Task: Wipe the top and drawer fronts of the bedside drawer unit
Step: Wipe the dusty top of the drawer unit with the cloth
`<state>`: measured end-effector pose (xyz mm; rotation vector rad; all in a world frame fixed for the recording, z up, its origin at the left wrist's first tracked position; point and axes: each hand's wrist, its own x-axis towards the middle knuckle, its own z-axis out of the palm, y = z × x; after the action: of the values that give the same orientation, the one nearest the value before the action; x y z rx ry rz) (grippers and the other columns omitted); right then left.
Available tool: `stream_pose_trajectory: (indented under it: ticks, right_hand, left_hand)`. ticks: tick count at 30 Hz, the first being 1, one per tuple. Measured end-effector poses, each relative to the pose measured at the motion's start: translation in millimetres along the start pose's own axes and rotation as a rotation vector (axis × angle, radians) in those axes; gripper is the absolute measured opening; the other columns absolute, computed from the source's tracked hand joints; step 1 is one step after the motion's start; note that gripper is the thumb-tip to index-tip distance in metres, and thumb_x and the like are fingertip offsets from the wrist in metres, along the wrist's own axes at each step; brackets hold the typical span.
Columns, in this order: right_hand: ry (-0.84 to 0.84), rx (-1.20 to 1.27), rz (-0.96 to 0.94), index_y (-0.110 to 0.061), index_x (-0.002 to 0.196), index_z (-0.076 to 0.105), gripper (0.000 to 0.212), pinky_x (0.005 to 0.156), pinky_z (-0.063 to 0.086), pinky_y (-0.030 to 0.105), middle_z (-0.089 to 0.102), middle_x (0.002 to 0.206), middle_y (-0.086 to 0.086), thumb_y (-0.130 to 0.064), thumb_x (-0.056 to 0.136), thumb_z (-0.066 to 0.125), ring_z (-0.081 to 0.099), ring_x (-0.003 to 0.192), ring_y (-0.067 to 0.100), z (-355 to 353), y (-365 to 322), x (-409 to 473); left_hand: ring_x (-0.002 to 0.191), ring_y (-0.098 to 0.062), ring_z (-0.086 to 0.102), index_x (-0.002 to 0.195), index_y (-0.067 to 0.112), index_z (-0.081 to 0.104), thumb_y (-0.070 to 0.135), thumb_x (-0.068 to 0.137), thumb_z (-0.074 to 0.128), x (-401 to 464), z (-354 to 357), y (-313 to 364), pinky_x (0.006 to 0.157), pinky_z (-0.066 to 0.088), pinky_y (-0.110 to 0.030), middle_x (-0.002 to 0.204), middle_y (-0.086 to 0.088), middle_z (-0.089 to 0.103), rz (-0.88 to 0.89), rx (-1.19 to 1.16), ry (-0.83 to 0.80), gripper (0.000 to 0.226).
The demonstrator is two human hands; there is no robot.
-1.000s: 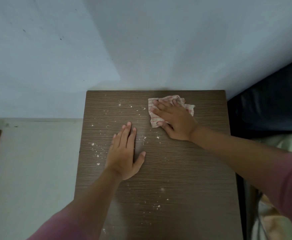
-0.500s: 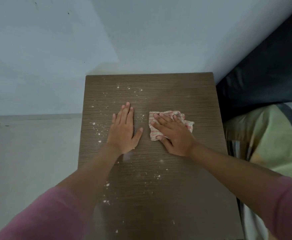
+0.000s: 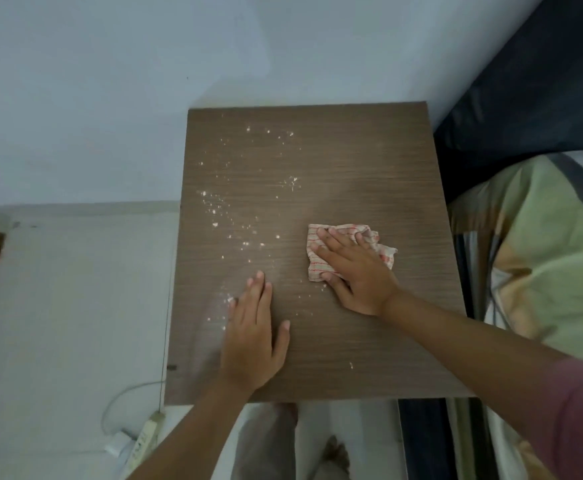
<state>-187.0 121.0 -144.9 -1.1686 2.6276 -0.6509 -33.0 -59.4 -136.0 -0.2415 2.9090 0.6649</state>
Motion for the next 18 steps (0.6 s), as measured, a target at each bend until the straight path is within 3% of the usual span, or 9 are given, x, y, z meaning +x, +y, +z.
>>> stream_pose_trajectory:
  ticks: [18]
  right_hand:
    - [0.029, -0.011, -0.057, -0.013, 0.136, 0.046, 0.044, 0.112, 0.010, 0.045, 0.036, 0.148, 0.010, -0.027, 0.094, 0.048, 0.027, 0.140, 0.026, 20.6, -40.1, -77.0]
  left_hand:
    - [0.139, -0.029, 0.023, 0.137, 0.000, 0.034, 0.037, 0.086, 0.045, 2.9, 12.1, -4.9, 0.112, 0.010, -0.041, 0.150, -0.015, 0.028, 0.065, 0.101, 0.158, 0.063]
